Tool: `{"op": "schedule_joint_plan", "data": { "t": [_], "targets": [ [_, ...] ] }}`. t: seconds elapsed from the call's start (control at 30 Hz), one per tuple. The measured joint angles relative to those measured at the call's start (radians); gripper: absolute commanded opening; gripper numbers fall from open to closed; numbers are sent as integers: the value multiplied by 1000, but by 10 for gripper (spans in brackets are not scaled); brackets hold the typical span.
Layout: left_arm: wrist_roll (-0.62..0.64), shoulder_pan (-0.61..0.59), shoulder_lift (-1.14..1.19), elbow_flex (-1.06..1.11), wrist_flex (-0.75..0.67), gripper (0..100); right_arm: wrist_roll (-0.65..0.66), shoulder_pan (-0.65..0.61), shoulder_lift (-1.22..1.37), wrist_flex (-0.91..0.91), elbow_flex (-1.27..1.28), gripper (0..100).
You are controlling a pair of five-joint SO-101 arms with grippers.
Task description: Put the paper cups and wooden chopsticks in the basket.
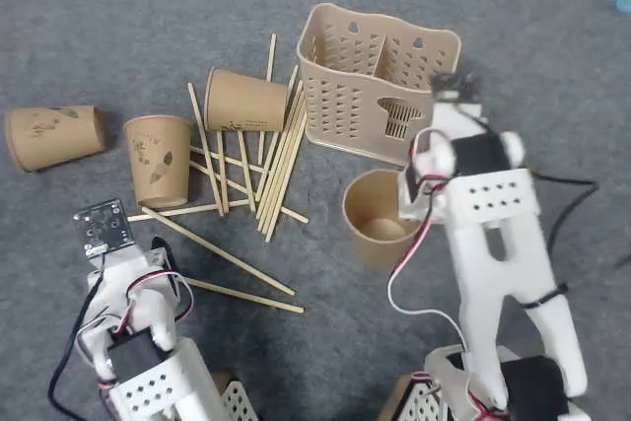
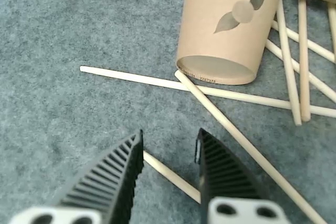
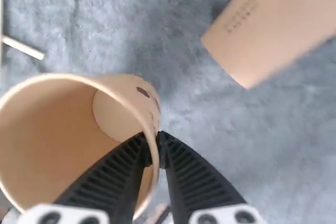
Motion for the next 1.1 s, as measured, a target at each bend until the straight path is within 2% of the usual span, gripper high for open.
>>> {"op": "schedule_joint_plan", "data": {
  "t": [0.1,0.53,0.87,1.1],
  "targets": [
    [0,0,0,0,0,152,0,-3,0,83,-169,6],
    [0,0,0,0,0,152,-57,-2,34,83,-772,6],
    [0,0,0,0,0,152,-57,97,537,83,-1387,6],
    [0,0,0,0,0,152,-57,192,764,84,-1493,6]
  ]
}}
